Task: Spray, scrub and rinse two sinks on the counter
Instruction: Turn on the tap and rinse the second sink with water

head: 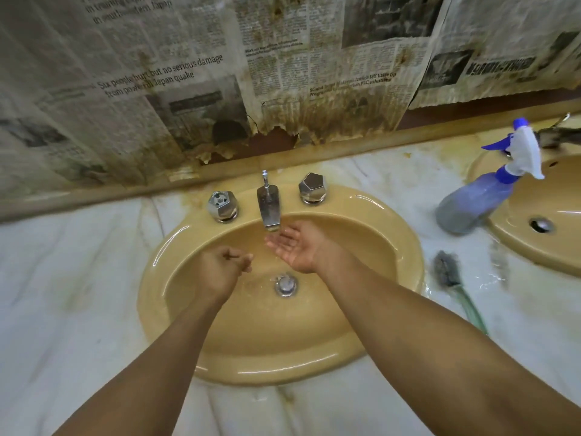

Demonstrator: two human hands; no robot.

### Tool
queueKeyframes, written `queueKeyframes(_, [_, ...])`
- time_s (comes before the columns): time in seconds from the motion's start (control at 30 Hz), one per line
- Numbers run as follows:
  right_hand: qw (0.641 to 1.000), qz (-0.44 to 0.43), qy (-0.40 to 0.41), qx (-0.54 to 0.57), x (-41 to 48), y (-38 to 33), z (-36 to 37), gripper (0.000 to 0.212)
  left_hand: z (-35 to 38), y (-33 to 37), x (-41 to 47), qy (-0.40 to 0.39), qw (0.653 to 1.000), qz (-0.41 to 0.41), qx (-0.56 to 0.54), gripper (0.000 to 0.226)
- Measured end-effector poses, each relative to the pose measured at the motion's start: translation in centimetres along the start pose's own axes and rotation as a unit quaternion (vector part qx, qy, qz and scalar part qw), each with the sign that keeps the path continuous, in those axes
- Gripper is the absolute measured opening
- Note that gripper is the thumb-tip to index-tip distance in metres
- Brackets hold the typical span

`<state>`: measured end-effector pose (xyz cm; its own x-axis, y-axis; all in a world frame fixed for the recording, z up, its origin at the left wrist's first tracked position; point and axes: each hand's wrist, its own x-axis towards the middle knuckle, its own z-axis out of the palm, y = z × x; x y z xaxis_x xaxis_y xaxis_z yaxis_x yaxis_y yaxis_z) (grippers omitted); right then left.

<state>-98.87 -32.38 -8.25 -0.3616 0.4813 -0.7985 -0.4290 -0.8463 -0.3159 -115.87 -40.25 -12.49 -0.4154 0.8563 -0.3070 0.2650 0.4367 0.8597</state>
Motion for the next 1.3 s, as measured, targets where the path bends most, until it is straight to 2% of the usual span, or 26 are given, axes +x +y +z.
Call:
queueKeyframes(0.1, [1.0,0.006,0.007,0.022,1.2,0.6,0.4,0.051,-1.0,-0.6,0.2,-0.027,0.999,0.017,0.005,0.014])
queueKeyframes(0.2, [0.999,0.015,-0.009,0.039,0.5,0.8,0.0,0.033,-0.4,0.6,0.7,-0.054,0.997,0.058,0.004,0.021])
queueKeyframes(0.33, [0.998,0.015,-0.02,0.065,-2.6,-0.4,-2.2,0.035,3.3,3.4,1.7,-0.088,0.994,0.051,-0.037,0.022])
queueKeyframes(0.47, [0.998,-0.037,0.007,0.049,-7.9,-4.1,-6.0,0.035,7.2,5.0,2.8,-0.174,0.981,0.047,-0.067,0.019])
queueKeyframes(0.53, [0.997,-0.069,0.027,0.025,-10.6,-6.3,-7.9,0.034,8.6,5.5,3.9,-0.211,0.975,0.043,-0.05,0.031])
queueKeyframes(0.63, [0.991,-0.107,0.075,-0.021,-14.0,-9.0,-10.6,0.035,9.7,6.4,4.6,-0.212,0.976,0.041,-0.031,0.037])
queueKeyframes(0.7, [0.987,-0.108,0.099,-0.069,-15.3,-10.0,-12.1,0.036,10.4,6.6,4.0,-0.22,0.971,0.092,-0.005,0.031])
queueKeyframes(0.8, [0.974,-0.086,0.124,-0.167,-16.2,-10.2,-13.8,0.036,13.1,6.6,1.8,-0.266,0.938,0.214,0.063,0.02])
queueKeyframes(0.93, [0.942,-0.058,0.131,-0.303,-17.0,-9.9,-14.9,0.035,18.9,6.5,-2.7,-0.301,0.841,0.391,0.222,0.029])
queueKeyframes(0.97, [0.934,-0.056,0.13,-0.329,-17.2,-9.9,-15.2,0.035,19.8,6.2,-4.0,-0.293,0.844,0.385,0.232,0.033])
queueKeyframes(1.03, [0.921,-0.057,0.125,-0.364,-17.6,-10.0,-15.5,0.036,20.4,5.4,-6.6,-0.276,0.881,0.327,0.201,0.043])
queueKeyframes(1.1, [0.911,-0.061,0.121,-0.389,-17.7,-10.1,-15.6,0.036,20.1,5.0,-9.2,-0.308,0.905,0.241,0.167,0.056])
queueKeyframes(1.17, [0.908,-0.066,0.114,-0.399,-17.6,-10.2,-15.7,0.036,19.5,5.4,-11.5,-0.368,0.888,0.188,0.201,0.07])
queueKeyframes(1.23, [0.908,-0.068,0.108,-0.399,-17.3,-10.0,-15.6,0.036,19.1,5.2,-13.0,-0.399,0.861,0.16,0.272,0.073])
queueKeyframes(1.3, [0.909,-0.07,0.099,-0.4,-17.1,-9.6,-15.3,0.036,19.3,5.4,-13.0,-0.396,0.863,0.138,0.282,0.071])
